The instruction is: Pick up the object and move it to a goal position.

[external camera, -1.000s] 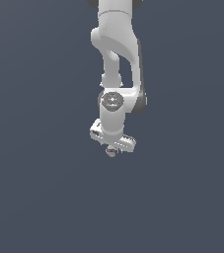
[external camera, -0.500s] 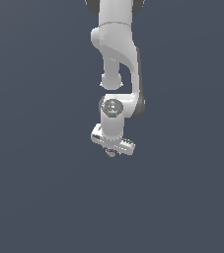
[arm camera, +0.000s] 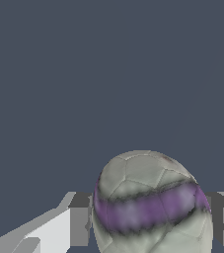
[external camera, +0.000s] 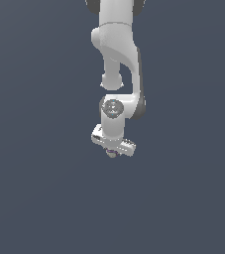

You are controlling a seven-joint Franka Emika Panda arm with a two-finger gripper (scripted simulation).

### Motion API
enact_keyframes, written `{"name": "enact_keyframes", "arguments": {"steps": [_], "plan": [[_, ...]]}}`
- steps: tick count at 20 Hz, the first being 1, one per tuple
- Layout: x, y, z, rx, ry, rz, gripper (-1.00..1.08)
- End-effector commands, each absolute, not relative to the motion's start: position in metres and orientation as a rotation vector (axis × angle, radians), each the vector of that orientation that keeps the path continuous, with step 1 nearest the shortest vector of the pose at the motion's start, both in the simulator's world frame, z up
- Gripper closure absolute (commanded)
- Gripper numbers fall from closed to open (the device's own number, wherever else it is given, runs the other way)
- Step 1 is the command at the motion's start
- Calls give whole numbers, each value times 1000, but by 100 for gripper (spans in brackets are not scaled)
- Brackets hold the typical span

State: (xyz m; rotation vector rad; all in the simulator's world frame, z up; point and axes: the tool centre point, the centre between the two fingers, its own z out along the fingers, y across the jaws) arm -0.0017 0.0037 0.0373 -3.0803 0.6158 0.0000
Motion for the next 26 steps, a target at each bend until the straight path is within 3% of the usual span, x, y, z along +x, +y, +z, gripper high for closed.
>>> {"name": "enact_keyframes", "arguments": {"steps": [1,13,26], "plan": [[-2,4,38,-3080,616,0,108],[-11,-7,87,-3080,616,0,108],[-35,-36,223,-3079,617,0,108]]}}
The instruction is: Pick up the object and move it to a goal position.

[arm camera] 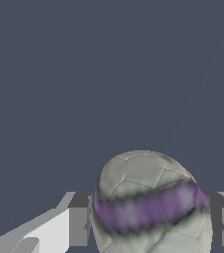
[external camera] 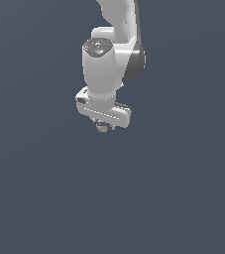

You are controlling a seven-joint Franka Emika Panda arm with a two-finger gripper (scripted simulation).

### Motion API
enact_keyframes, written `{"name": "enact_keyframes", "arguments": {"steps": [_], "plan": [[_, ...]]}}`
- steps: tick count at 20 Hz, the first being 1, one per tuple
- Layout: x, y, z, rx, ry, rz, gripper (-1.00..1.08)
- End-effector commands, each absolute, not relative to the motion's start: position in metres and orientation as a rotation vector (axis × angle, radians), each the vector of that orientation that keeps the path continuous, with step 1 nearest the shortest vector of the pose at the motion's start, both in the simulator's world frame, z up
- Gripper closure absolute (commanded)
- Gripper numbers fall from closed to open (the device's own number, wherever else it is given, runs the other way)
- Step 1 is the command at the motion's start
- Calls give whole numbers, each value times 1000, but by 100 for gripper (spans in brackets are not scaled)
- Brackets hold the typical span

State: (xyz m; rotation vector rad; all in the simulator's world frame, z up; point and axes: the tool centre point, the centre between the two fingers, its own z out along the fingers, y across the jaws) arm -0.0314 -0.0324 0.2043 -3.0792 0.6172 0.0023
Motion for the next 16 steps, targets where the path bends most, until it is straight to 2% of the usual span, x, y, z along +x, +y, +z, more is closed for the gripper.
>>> {"name": "enact_keyframes", "arguments": {"steps": [1,16], "plan": [[-37,-39,236,-3079,617,0,108],[-60,-74,397,-3079,619,0,108]]}}
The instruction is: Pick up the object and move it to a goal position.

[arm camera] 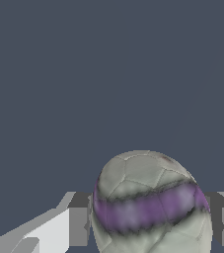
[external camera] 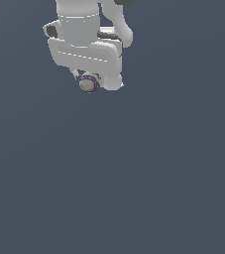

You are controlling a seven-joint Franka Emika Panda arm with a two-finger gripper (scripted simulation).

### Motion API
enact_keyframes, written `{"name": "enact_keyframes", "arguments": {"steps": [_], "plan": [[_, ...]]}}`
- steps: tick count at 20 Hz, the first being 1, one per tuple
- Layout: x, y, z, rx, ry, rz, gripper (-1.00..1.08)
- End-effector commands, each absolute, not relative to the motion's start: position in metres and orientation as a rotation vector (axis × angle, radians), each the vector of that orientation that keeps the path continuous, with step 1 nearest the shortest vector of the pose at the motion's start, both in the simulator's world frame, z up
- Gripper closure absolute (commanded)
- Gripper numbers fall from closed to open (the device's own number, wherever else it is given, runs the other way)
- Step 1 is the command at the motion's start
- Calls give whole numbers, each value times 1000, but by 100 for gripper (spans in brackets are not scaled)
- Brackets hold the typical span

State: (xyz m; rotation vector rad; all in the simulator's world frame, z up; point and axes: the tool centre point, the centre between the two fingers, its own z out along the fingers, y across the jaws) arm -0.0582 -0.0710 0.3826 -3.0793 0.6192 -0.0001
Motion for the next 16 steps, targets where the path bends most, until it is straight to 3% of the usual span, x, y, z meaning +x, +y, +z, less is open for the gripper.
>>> {"name": "enact_keyframes", "arguments": {"steps": [1,16], "plan": [[-61,-76,405,-3079,619,0,108],[-65,-87,459,-3080,617,0,108]]}}
